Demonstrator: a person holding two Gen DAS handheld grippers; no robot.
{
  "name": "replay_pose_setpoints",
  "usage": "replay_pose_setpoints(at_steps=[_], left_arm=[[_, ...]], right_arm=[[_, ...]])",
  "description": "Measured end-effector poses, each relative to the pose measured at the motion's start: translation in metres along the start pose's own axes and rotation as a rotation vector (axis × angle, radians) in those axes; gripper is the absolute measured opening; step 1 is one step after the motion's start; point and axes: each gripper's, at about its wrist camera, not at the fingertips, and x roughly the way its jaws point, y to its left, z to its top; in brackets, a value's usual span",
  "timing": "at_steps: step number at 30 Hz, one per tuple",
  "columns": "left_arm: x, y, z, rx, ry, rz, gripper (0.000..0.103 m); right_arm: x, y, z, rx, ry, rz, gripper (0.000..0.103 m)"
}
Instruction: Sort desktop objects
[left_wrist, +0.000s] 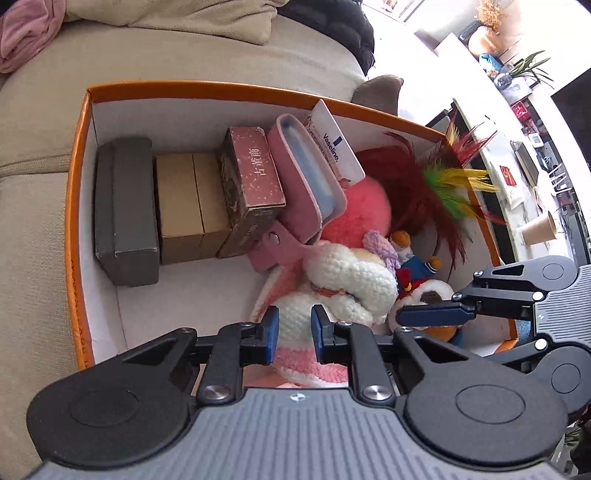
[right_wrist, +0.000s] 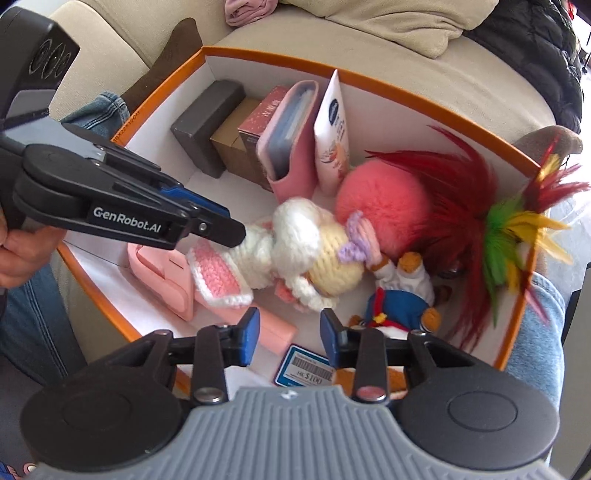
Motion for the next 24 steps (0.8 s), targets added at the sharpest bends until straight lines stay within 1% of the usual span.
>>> replay_pose_setpoints(at_steps=[2, 4, 7, 10, 12, 14, 16, 19, 22, 23, 24], left_arm=[[-0.009, -0.001, -0.004, 0.003, -0.029, 0.007, 0.021], [-0.02, -0.003, -0.008, 0.009, -0.056, -0.004, 0.021], [-0.043, -0.014, -0.016, 0.052, -0.124, -0.001, 0.021], [-0.064, -0.025, -0.026, 0.095, -0.189, 0.026, 0.023], [-0.079, -0.033, -0.034, 0.118, -0.241, 0.056, 0.026], [-0.091, -0.039, -0.042, 0.129, -0.28, 0.076, 0.028], [-0.104, -0.044, -0.05, 0.136, -0.317, 0.084, 0.029], [-0.122, -0.052, -0.062, 0.147, -0.378, 0.093, 0.034], [-0.137, -0.058, -0.075, 0.156, -0.432, 0.099, 0.043], [-0.141, -0.059, -0.079, 0.156, -0.446, 0.097, 0.051], [-0.144, -0.06, -0.082, 0.154, -0.461, 0.096, 0.052]], right_arm=[[-0.001, 0.001, -0.001, 0.005, -0.005, 0.005, 0.038], [-0.006, 0.001, -0.004, 0.016, -0.017, 0.003, 0.038], [-0.02, 0.004, -0.008, 0.032, -0.051, -0.016, 0.038], [-0.038, 0.011, -0.011, 0.043, -0.111, -0.046, 0.038], [-0.052, 0.018, -0.014, 0.043, -0.158, -0.069, 0.041], [-0.065, 0.026, -0.017, 0.047, -0.209, -0.085, 0.044], [-0.077, 0.033, -0.022, 0.055, -0.256, -0.094, 0.044], [-0.094, 0.046, -0.032, 0.062, -0.325, -0.118, 0.047], [-0.107, 0.06, -0.044, 0.071, -0.401, -0.162, 0.05], [-0.109, 0.064, -0.047, 0.075, -0.427, -0.176, 0.051], [-0.111, 0.067, -0.051, 0.082, -0.451, -0.189, 0.053]])
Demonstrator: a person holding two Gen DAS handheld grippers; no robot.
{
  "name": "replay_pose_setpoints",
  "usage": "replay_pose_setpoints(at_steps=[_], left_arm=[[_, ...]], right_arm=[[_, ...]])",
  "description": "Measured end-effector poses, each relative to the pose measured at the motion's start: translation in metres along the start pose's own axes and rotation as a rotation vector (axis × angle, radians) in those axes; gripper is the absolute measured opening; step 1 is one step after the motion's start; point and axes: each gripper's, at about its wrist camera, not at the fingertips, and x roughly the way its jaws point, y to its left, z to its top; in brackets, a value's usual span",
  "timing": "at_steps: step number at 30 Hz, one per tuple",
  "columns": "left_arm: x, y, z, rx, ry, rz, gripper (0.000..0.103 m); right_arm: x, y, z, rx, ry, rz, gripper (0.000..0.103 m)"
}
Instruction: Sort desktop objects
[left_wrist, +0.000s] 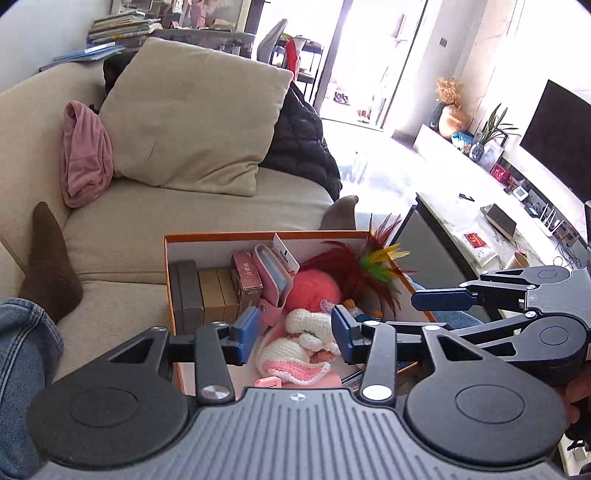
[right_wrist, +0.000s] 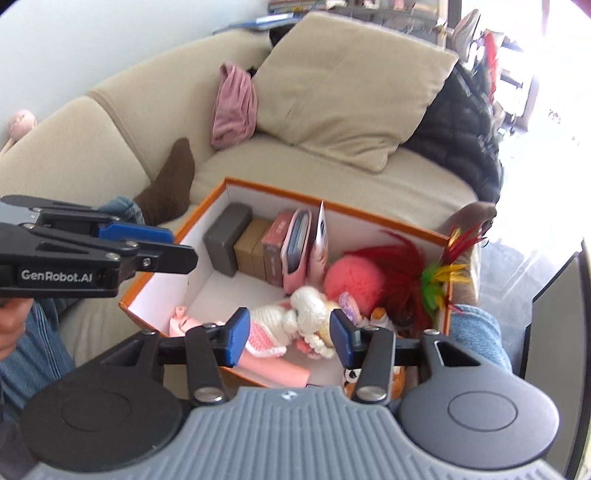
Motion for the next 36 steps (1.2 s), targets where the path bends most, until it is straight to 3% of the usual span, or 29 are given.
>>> replay_pose_setpoints(at_steps=[4, 7, 12, 16, 26, 36], left_arm=[[-0.013, -0.003, -0.008, -0.008, -0.057, 0.013, 0.057], [-0.019, -0.005, -0.017, -0.011, -0.11, 0.02, 0.066], [-0.019, 0.003, -0.031, -0.059, -0.136, 0.033, 0.075], [-0.011, 0.01, -0.042, -0.064, -0.164, 0.12, 0.077], [0.014, 0.023, -0.057, -0.047, -0.136, 0.229, 0.077], [0.032, 0.024, -0.065, 0.005, -0.152, 0.283, 0.077]], right_arm=[[-0.011, 0.008, -0.011, 0.047, -0.073, -0.034, 0.054], [-0.014, 0.015, -0.02, 0.088, -0.123, -0.044, 0.056], [-0.015, 0.029, -0.029, 0.117, -0.178, -0.05, 0.063], [-0.009, 0.036, -0.035, 0.104, -0.196, -0.082, 0.068], [0.022, 0.037, -0.054, 0.138, -0.134, -0.115, 0.072], [0.046, 0.028, -0.062, 0.186, -0.095, -0.152, 0.073]])
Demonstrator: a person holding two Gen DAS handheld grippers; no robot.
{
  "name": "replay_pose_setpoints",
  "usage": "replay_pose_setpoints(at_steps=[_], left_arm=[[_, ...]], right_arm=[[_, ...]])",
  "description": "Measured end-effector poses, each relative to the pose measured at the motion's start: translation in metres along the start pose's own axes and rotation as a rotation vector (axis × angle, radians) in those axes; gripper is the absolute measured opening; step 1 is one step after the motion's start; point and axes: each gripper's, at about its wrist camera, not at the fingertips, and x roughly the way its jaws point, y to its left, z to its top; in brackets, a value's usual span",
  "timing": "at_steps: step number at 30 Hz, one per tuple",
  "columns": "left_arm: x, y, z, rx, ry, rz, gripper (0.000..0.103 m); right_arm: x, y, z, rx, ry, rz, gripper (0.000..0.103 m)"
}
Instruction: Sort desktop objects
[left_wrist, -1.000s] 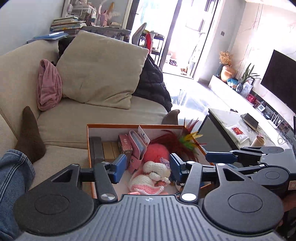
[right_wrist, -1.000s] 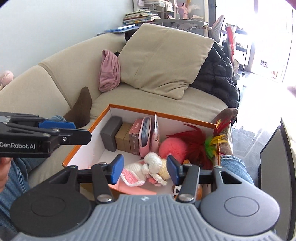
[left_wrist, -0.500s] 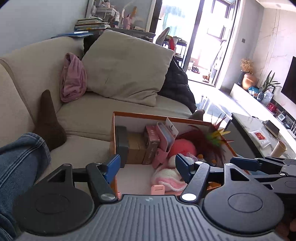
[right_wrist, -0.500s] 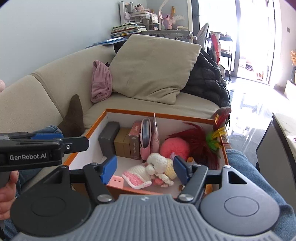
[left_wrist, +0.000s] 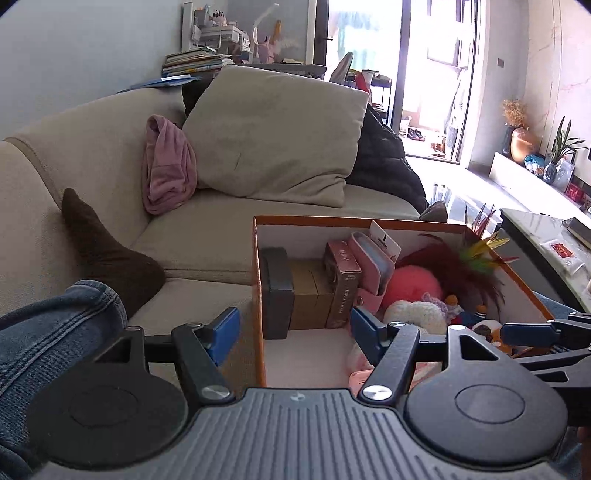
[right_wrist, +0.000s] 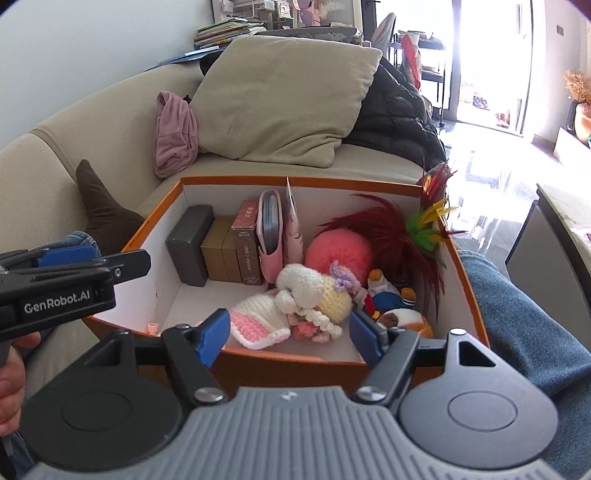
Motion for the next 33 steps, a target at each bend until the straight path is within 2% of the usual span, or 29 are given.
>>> replay_pose_setpoints(at_steps=[6, 10, 15, 23, 33], left_arm=[[0.015, -0.003, -0.006, 0.0, 0.051, -0.001, 0.078], [0.021, -0.009, -0.015, 0.031, 0.076, 0.016, 0.084], [0.029, -0.006, -0.02, -0.006, 0.116, 0.015, 0.085], [0.029, -0.006, -0.019, 0.005, 0.113, 0.032, 0.087], [0.03, -0.004, -0.019, -0.017, 0.123, 0.017, 0.088]], right_arm=[[0.008, -0.001, -0.003, 0.025, -0.001, 0.012, 0.073], [0.011, -0.003, -0.006, 0.035, -0.016, 0.015, 0.076], [0.011, -0.002, -0.012, 0.028, -0.045, -0.004, 0.081], [0.013, -0.003, -0.011, 0.029, -0.045, -0.01, 0.083], [0.012, -0.003, -0.013, 0.03, -0.05, -0.008, 0.084]])
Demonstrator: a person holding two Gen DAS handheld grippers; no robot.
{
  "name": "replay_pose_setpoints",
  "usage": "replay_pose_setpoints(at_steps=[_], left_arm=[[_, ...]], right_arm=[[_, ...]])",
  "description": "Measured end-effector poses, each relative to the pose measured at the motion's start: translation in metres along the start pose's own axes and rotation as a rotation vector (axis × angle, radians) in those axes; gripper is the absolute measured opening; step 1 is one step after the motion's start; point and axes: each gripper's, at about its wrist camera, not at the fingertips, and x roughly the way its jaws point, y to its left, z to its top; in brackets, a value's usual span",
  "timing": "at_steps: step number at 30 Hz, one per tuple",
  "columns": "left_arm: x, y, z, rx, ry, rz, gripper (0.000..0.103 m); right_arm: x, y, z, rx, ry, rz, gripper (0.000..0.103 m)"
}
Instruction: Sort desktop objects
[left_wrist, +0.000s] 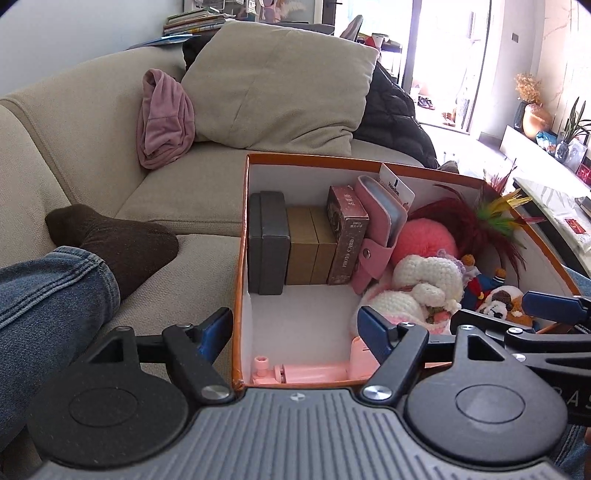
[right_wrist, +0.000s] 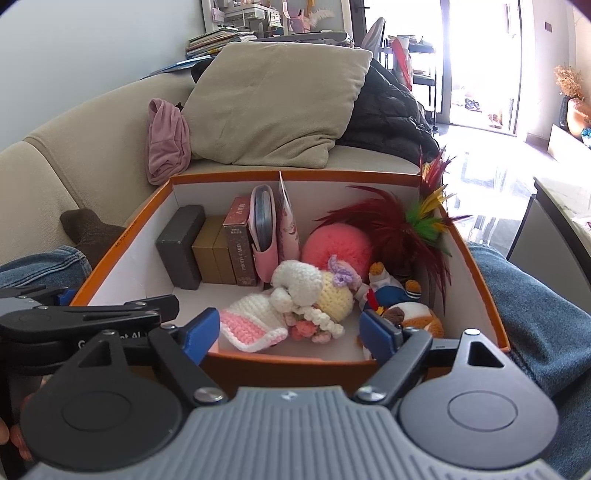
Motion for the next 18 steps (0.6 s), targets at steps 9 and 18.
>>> replay_pose_setpoints(at_steps=[9, 18], left_arm=[[0.0016, -0.0002, -0.0011, -0.01, 0.003, -0.011, 0.088], [0.0008, 0.0007, -0.0021, -0.032, 0.008, -0.017, 0.088]], right_arm=[[-0.0005, 0.0006, -0.0016, -0.001, -0.004, -0.002, 0.084], [-0.0031, -0.0002, -0.0034, 0.0, -0.012, -0.002, 0.085]])
